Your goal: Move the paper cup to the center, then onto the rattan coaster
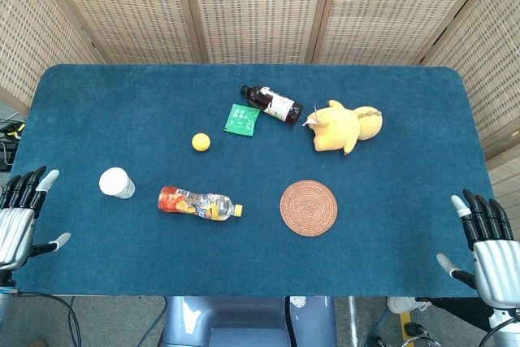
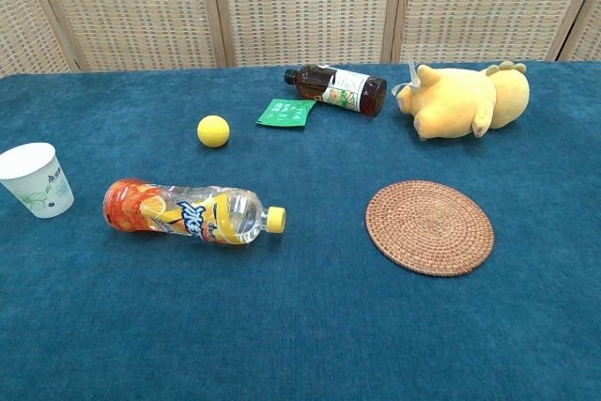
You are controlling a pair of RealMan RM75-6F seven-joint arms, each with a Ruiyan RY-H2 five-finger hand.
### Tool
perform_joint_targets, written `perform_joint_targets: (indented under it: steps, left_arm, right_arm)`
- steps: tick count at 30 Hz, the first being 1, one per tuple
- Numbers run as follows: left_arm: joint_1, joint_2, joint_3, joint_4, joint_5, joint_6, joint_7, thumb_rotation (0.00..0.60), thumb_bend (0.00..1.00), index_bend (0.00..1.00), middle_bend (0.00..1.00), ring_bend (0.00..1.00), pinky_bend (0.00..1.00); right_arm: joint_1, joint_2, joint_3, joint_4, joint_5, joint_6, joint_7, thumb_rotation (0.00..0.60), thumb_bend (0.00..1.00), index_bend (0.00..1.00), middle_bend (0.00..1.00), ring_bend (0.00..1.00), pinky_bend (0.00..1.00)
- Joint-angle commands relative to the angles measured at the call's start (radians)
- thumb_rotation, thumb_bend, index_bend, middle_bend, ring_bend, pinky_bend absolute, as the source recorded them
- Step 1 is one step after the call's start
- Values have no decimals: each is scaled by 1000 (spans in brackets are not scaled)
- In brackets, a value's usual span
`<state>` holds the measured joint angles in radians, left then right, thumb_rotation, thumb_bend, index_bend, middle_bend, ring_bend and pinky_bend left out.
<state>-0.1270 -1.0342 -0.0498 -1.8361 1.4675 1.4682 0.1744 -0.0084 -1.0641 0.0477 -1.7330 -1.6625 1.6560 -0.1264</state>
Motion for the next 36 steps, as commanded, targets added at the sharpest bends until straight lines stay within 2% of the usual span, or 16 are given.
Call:
perform_joint_targets:
  steps: [1,9,14,19,24,29,32,36]
  left_arm:
    - [-2,1,-2,2,-2,-3,-3,600,0,0,0,0,0]
    - [-14,-1,-8,15,-20,-29,-4,600,0,0,0,0,0]
    - [-69,-27,-41,87,-90,-118,-5,600,0,0,0,0,0]
    - [-177,-83,-60,240,-133,-295,2,600,0,0,0,0,0]
    - [-308,-179,-49,468,-63,-481,-110,600,0,0,0,0,0]
    - [-367,-305,-32,679,9,-511,-285,600,0,0,0,0,0]
    - [-386,-358,-22,762,27,-518,-341,600,0,0,0,0,14]
    - [-406,-410,-23,830,30,-525,-388,600,0,0,3,0,79]
  right_arm:
    - [-1,1,1,-1,0,2,2,600,0,23,0,0,0]
    - [0,1,1,-1,7,-5,6,600,0,32,0,0,0]
    - [3,-3,3,0,11,-12,1,600,0,37,0,0,0]
    - [12,-10,10,4,32,-32,-10,600,0,42,0,0,0]
    - [19,-18,19,10,61,-52,-25,600,0,47,0,0,0]
    - [22,-22,25,12,81,-60,-29,600,0,50,0,0,0]
    - [22,-23,26,14,88,-64,-28,600,0,51,0,0,0]
    - [23,-24,26,18,94,-68,-29,600,0,51,0,0,0]
